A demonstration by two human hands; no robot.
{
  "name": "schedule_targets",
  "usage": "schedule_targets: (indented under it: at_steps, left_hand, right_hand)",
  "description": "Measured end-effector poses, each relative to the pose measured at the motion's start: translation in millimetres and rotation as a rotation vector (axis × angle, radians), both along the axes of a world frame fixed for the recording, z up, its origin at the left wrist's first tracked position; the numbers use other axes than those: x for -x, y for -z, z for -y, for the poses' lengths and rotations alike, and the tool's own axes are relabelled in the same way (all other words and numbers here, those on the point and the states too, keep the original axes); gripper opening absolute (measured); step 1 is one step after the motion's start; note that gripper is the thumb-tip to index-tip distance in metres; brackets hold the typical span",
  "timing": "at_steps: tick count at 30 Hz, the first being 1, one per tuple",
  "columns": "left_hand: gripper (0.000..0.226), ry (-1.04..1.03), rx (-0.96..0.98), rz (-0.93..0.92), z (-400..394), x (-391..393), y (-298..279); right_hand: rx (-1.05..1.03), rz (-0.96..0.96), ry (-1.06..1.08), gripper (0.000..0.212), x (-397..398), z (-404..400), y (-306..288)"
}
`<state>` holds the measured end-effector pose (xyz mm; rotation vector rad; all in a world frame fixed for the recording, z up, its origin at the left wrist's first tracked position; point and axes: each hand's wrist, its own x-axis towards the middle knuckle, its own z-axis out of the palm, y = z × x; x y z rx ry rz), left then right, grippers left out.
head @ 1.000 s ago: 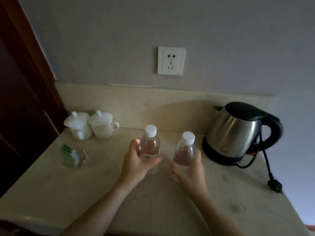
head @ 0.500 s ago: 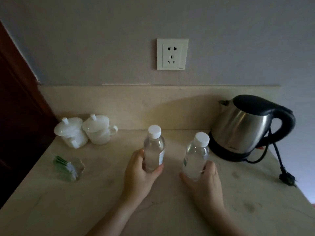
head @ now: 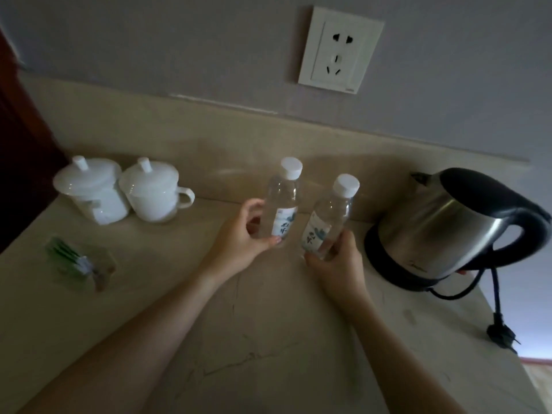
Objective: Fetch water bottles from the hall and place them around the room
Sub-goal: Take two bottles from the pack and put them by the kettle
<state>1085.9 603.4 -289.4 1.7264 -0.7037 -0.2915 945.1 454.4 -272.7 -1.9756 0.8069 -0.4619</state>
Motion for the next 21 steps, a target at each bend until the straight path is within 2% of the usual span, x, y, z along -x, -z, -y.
schedule_targets:
  at_steps: [6, 9, 14, 21]
  left_hand:
    - [0.052, 0.009, 0.022, 0.006, 17.2, -22.9, 11.5]
    - [0.059, -0.014, 0.012, 0.072, 21.0, -28.9, 13.4]
    - [0.056, -0.032, 0.028, 0.076, 24.4, -26.7, 16.3]
    - [0.06, -0.063, 0.019, 0.069, 27.5, -29.6, 24.7]
  right_hand:
    - [0.119, 0.01, -0.011, 0.044, -35.1, 16.2, 5.8]
    - [0.148, 0.027, -0.02, 0.043, -44.6, 19.7, 5.4]
    - [0.087, 0.044, -0.025, 0.056, -52.1, 21.3, 6.7]
    - [0.134, 0.028, -0.033, 0.048, -54.6, 20.5, 12.5]
